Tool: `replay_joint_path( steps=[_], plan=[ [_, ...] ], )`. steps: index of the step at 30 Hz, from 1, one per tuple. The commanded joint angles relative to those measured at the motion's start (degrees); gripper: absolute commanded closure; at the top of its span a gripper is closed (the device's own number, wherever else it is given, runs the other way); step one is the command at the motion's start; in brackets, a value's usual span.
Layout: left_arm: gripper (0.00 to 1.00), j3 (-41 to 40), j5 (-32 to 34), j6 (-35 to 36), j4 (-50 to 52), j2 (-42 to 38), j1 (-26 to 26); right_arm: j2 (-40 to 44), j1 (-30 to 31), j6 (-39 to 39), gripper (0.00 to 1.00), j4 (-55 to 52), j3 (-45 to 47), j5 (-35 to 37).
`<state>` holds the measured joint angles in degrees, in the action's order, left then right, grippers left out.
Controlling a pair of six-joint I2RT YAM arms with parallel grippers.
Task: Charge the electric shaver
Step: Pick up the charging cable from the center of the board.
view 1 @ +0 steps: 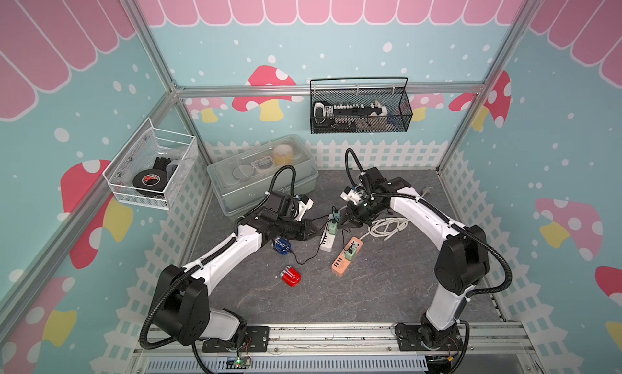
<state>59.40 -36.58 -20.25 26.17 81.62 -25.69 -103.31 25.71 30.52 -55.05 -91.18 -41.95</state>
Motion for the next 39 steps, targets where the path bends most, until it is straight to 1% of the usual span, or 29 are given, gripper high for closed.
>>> replay_joint_path(
  steps=[1, 4, 5, 7, 9, 10, 11, 13, 15, 17, 19, 21, 23, 24, 25, 28, 30, 35, 39],
  plan=[
    [1.0, 1.5, -2.2, 1.5, 1.1, 0.2, -0.1, 2.0, -0.7, -0.1, 1.0, 0.0, 0.6, -0.9],
    [1.0, 2.2, -4.7, 1.3, 1.6, 0.2, -0.1, 2.5, -1.0, -0.5, 0.99, 0.4, 0.9, -2.0],
    [1.0, 2.6, -6.4, 1.2, 1.9, 0.4, -0.1, 2.8, -1.3, -1.0, 0.92, 0.5, 1.1, -2.5],
    [1.0, 3.8, -10.3, 0.8, 2.9, 1.1, -0.1, 4.4, -1.8, -1.4, 0.72, 2.0, 2.0, -4.1],
    [1.0, 4.8, -15.3, -0.8, 3.0, 2.1, -0.1, 6.9, -2.2, -0.5, 0.54, 6.3, 3.7, -7.8],
    [1.0, 5.2, -17.3, -1.7, 3.0, 2.5, -0.1, 8.0, -2.3, 0.1, 0.48, 7.8, 4.2, -8.6],
    [1.0, 5.8, -19.2, -2.7, 3.0, 3.0, -0.1, 9.4, -2.5, 0.9, 0.45, 8.9, 4.3, -8.6],
    [1.0, 6.8, -20.8, -4.7, 3.0, 3.5, -0.1, 12.7, -2.9, 2.6, 0.4, 9.9, 4.1, -5.2],
    [1.0, 8.2, -21.0, -6.8, 3.0, 3.8, -0.1, 17.5, -3.7, 5.8, 0.35, 11.4, 4.9, 1.4],
    [1.0, 9.7, -21.4, -8.6, 3.0, 4.2, -0.1, 21.4, -4.2, 9.0, 0.33, 13.7, 6.5, 4.8],
    [1.0, 11.2, -21.9, -9.9, 3.0, 4.7, -0.1, 23.7, -4.2, 13.1, 0.31, 17.2, 9.0, 3.3],
    [1.0, 12.7, -22.9, -10.8, 3.0, 5.2, 0.0, 24.2, -3.9, 17.9, 0.31, 19.3, 11.9, -0.1],
    [1.0, 13.7, -23.8, -11.5, 2.7, 5.5, 0.0, 24.8, -3.0, 20.4, 0.32, 19.5, 14.4, -1.5],
    [1.0, 14.3, -24.6, -11.9, 2.7, 5.8, 0.0, 25.5, -2.3, 23.0, 0.32, 21.6, 16.4, -1.9],
    [1.0, 14.7, -25.0, -12.4, 2.7, 6.0, -0.1, 26.1, -1.9, 26.0, 0.32, 24.9, 18.4, -2.5],
    [1.0, 15.8, -26.6, -13.1, 2.6, 6.5, -0.4, 27.6, -1.5, 39.7, 0.34, 40.4, 26.0, -3.6],
    [1.0, 16.0, -27.3, -13.4, 2.6, 6.5, -0.5, 27.2, -1.6, 45.7, 0.36, 48.4, 28.6, -3.7],
    [1.0, 15.3, -27.6, -13.6, 2.5, 6.4, -0.6, 25.7, -1.7, 55.6, 0.41, 61.0, 30.8, -4.7],
    [1.0, 15.4, -26.9, -13.5, 2.3, 7.0, -0.6, 25.3, -1.5, 58.8, 0.49, 63.6, 32.5, -6.9]
  ],
)
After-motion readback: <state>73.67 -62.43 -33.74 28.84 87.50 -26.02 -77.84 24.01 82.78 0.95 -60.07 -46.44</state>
